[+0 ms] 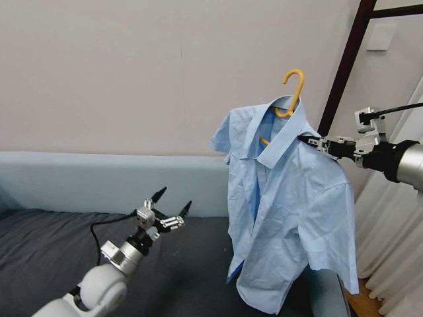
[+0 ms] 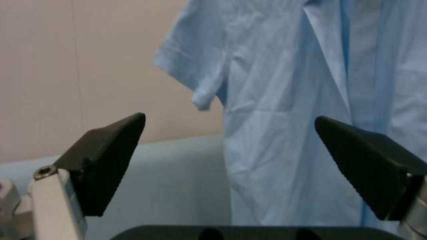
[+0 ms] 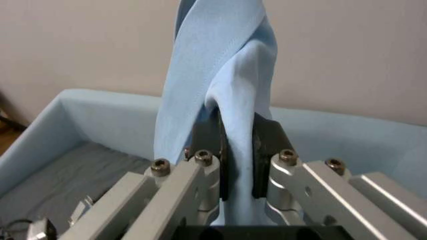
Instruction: Pick up the clothes from the sofa and hang them on the clothes hanger.
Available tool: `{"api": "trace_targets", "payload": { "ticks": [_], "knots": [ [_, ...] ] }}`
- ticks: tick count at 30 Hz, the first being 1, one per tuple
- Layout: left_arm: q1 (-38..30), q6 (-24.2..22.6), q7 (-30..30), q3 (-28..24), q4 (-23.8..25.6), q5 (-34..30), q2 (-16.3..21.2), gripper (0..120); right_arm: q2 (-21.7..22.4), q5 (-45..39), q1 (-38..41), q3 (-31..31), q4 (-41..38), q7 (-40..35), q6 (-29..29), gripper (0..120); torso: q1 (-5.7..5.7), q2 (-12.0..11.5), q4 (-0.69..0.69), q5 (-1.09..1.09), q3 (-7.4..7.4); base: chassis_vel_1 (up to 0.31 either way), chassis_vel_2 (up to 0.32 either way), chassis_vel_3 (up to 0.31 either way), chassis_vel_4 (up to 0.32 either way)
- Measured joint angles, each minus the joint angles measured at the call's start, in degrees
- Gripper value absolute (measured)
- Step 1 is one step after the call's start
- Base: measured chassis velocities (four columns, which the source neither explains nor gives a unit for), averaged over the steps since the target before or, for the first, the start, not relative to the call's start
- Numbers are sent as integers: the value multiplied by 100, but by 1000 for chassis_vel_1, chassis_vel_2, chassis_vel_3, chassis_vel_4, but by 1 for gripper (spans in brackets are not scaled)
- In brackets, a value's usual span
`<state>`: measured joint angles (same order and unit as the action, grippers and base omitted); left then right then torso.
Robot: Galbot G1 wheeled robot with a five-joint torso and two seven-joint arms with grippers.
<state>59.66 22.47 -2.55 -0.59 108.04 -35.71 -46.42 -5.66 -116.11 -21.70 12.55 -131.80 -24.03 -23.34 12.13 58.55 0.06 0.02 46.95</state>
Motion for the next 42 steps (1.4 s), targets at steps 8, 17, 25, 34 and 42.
{"api": "trace_targets", "payload": {
  "ticks": [8, 17, 25, 34, 42],
  "knots": [
    [-421, -152, -230, -555, -87, 136, -344, 100, 80, -194, 181, 12, -46, -134, 29, 8, 1, 0, 3, 0, 0, 0, 0, 0, 0],
    [2, -407, -611, -293, 89, 239, -550, 100, 110, -342, 11, 129, -176, -733, -97, 8, 1, 0, 4, 2, 0, 0, 0, 0, 0],
    [1836, -1953, -2226, 967, 1258, 911, -911, 100, -603, -71, -137, 161, 13, -2272, -375, 8, 1, 0, 1, 0, 0, 0, 0, 0, 0],
    [3321, -1005, -1675, 1971, 1465, 1448, -1790, 100, -911, 378, -181, 454, 504, -3450, -1045, 8, 0, -1, 2, 0, 0, 0, 0, 0, 0],
    [3472, -930, -1674, 2020, 1444, 1615, -2174, 100, -1034, 1424, -145, 323, 1029, -3607, -1295, 8, 0, -1, 2, 1, 0, 0, 0, 0, 0]
  ]
}}
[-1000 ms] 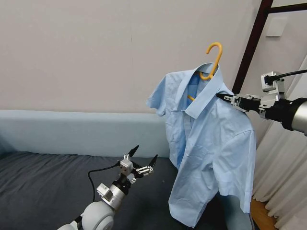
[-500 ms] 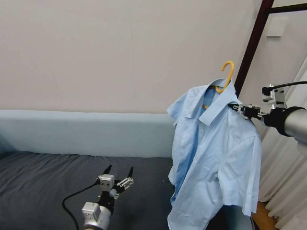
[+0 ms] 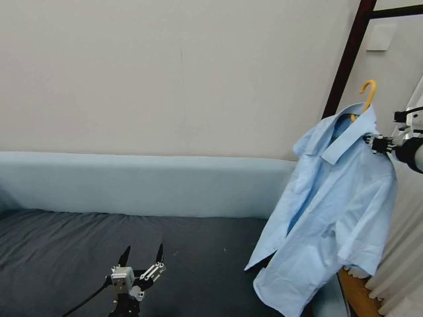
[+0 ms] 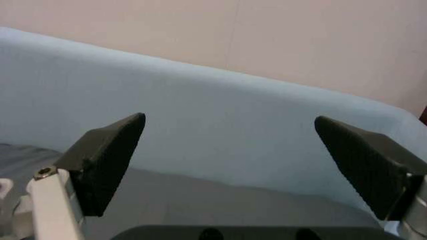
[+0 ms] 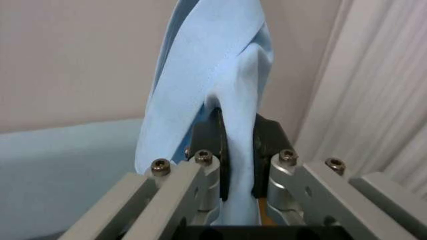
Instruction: Pick up the clothes from the sofa and hang them on the clothes hanger.
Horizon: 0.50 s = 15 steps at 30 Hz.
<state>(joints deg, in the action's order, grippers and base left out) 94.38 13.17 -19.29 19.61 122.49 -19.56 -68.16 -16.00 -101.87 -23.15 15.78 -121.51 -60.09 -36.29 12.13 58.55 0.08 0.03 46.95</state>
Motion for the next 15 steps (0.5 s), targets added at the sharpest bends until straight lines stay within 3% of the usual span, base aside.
{"api": "trace_targets", "payload": {
  "ticks": [6, 10, 11, 12, 15],
  "knots": [
    [96, 11, 0, -4, 31, 66, -148, 100, -364, 1211, -6, -211, 600, 370, -129, 8, 0, 0, 0, -1, 0, 0, 0, 0, 0],
    [128, 19, 0, -17, 26, 123, -253, 100, -857, 2512, 143, -439, 1261, 970, -166, 8, 1, 0, 0, -1, 1, 0, 0, 0, 0],
    [141, 12, 0, -36, 27, 144, -298, 100, -1086, 3215, 353, -647, 1577, 1284, -169, 8, 0, 0, 1, -2, 1, 0, 0, 0, 0],
    [141, 12, 0, -36, 27, 144, -298, 100, -1086, 3215, 353, -647, 1577, 1284, -169, 8, 0, 0, 1, -2, 1, 0, 0, 0, 0],
    [141, 19, -1, -62, -14, 194, -401, 100, -1634, 4825, 1174, -1387, 2585, 2147, -70, 8, 1, 0, -5, 1, 2, 0, 0, 0, 0]
  ]
}}
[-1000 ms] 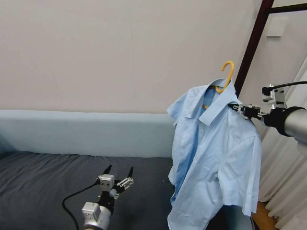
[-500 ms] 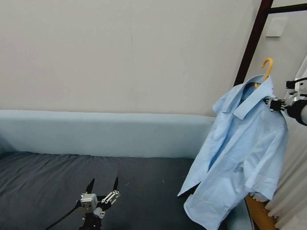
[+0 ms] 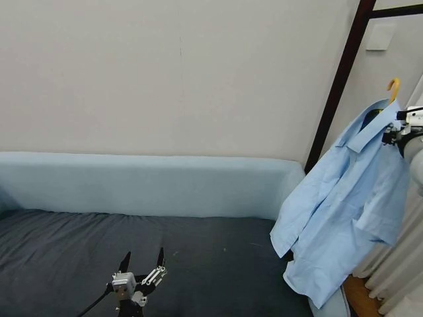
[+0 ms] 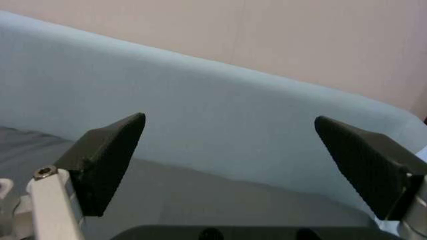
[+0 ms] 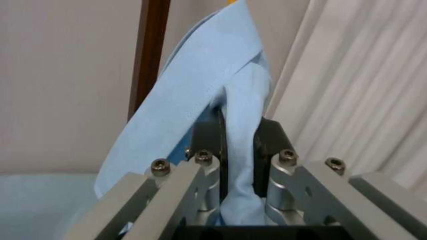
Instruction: Pick up the clothes from the sofa and hang them on the clothes hanger.
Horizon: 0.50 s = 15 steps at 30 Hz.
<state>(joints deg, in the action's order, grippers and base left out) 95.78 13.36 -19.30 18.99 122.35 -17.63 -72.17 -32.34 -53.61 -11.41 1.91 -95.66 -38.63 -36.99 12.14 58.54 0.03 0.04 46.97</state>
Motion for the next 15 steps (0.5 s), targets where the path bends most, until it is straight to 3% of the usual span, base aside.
{"api": "trace_targets", "payload": {
  "ticks": [1, 7, 15],
  "knots": [
    [10, 5, -1, -6, -7, 14, -26, 100, -133, 469, 246, -236, 299, 270, 115, 8, 0, 0, 0, 0, 0, 0, 0, 0, 0],
    [43, 60, -17, -3, -24, 28, -101, 100, -687, 1455, 1085, -959, 1307, 687, 485, 8, 1, 0, 2, 0, 0, 0, 0, 0, 0],
    [119, 138, -66, 103, -27, -1, -87, 100, -985, 2442, 1343, -909, 1952, 836, 910, 8, 1, 0, 7, -1, -1, 0, 0, 0, 0]
  ]
}}
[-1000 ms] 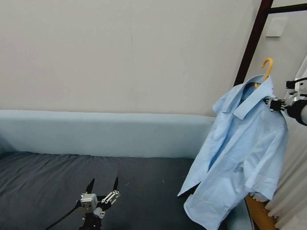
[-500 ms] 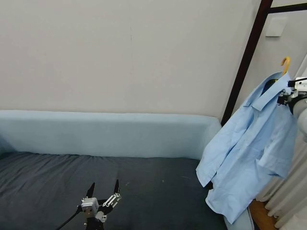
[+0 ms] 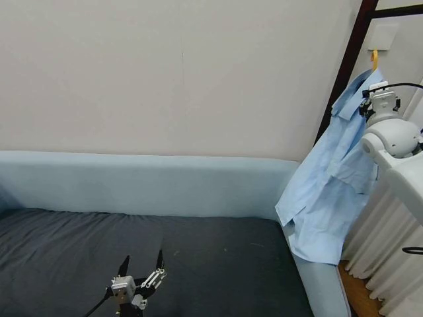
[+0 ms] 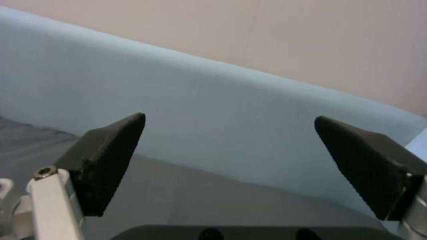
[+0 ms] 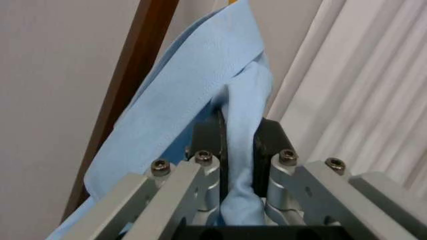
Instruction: Pick up the clothes from the sofa and hang them on the clothes hanger.
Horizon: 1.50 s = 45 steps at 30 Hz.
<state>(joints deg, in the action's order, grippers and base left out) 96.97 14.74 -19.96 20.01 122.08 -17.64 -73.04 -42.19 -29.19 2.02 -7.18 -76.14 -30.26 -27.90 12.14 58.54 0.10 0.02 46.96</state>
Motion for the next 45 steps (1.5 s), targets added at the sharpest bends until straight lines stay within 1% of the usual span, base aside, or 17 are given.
{"api": "trace_targets", "payload": {
  "ticks": [2, 3, 7, 10, 14, 17, 18, 21, 22, 25, 28, 31, 33, 36, 39, 43, 45],
  "knots": [
    [-9, 2, -8, -6, -17, -2, -5, 100, -25, 343, 12, 0, 12, 63, 83, 8, -1, 0, 0, 1, 0, 0, 0, 0, 0],
    [-9, 2, -8, -6, -17, -2, -5, 100, -25, 343, 12, 0, 12, 63, 83, 8, -1, 0, 0, 1, 0, 0, 0, 0, 0],
    [-42, 2, -11, -35, -20, -1, -28, 100, -119, 1095, 215, -91, 184, 241, 301, 8, 0, 0, -3, 2, 0, 0, 0, 0, 0],
    [-12, 5, -12, -19, 9, 3, -29, 100, -171, 1350, 389, -184, 354, 318, 440, 8, 0, 0, -3, 1, 0, 0, 0, 0, 0],
    [58, 59, -3, 18, 41, 25, -37, 100, -258, 1390, 727, -425, 524, 338, 479, 8, 0, 0, -3, 0, 0, 0, 0, 0, 0],
    [100, 97, 0, 21, 75, 91, -47, 100, -346, 1037, 1132, -725, 665, 301, 359, 8, -1, 0, -4, 4, 0, 0, 0, 0, 0],
    [100, 97, 0, 21, 75, 91, -47, 100, -346, 1037, 1132, -725, 665, 301, 359, 8, -1, 0, -4, 4, 0, 0, 0, 0, 0],
    [158, 234, 50, 52, 120, 251, -58, 100, -469, 378, 1518, -999, 886, 186, 213, 8, 0, 0, -2, 2, 0, 0, 0, 0, 0],
    [158, 234, 50, 52, 120, 251, -58, 100, -469, 378, 1518, -999, 886, 186, 213, 8, 0, 0, -2, 2, 0, 0, 0, 0, 0],
    [320, 429, 123, 126, 257, 484, -67, 100, -717, -8, 1833, -1106, 1291, 89, 123, 8, -1, 0, -3, 2, 0, 0, 0, 0, 0],
    [384, 460, 137, 183, 335, 503, -37, 100, -918, -117, 1993, -1115, 1666, 22, 119, 8, 0, 0, -4, 2, 0, 0, 0, 0, 0],
    [415, 468, 145, 255, 408, 499, 37, 100, -1175, -158, 2172, -1109, 2063, -49, 153, 8, 0, 0, -3, -1, 1, 0, 0, 0, 0],
    [416, 468, 146, 267, 419, 498, 47, 100, -1218, -158, 2220, -1109, 2132, -52, 153, 8, 0, 0, -4, -1, 1, 0, 0, 0, 0],
    [449, 467, 147, 306, 507, 471, 69, 100, -1424, -172, 2490, -1114, 2534, -91, 172, 8, 0, 0, -3, 2, 0, 0, 0, 0, 0],
    [485, 474, 147, 313, 532, 466, 79, 100, -1552, -248, 2659, -1148, 2732, -126, 133, 8, 0, 0, -3, 1, 0, 0, 0, 0, 0],
    [506, 521, 141, 331, 539, 432, 101, 100, -1695, -536, 2819, -1219, 2938, -245, -17, 8, 0, 1, -5, 3, 0, 0, 0, 0, 0],
    [488, 629, 68, 356, 539, 420, 102, 100, -1731, -909, 2848, -1254, 2964, -366, -166, 8, 0, 1, -4, 3, 0, 0, 0, 0, 0]
  ]
}}
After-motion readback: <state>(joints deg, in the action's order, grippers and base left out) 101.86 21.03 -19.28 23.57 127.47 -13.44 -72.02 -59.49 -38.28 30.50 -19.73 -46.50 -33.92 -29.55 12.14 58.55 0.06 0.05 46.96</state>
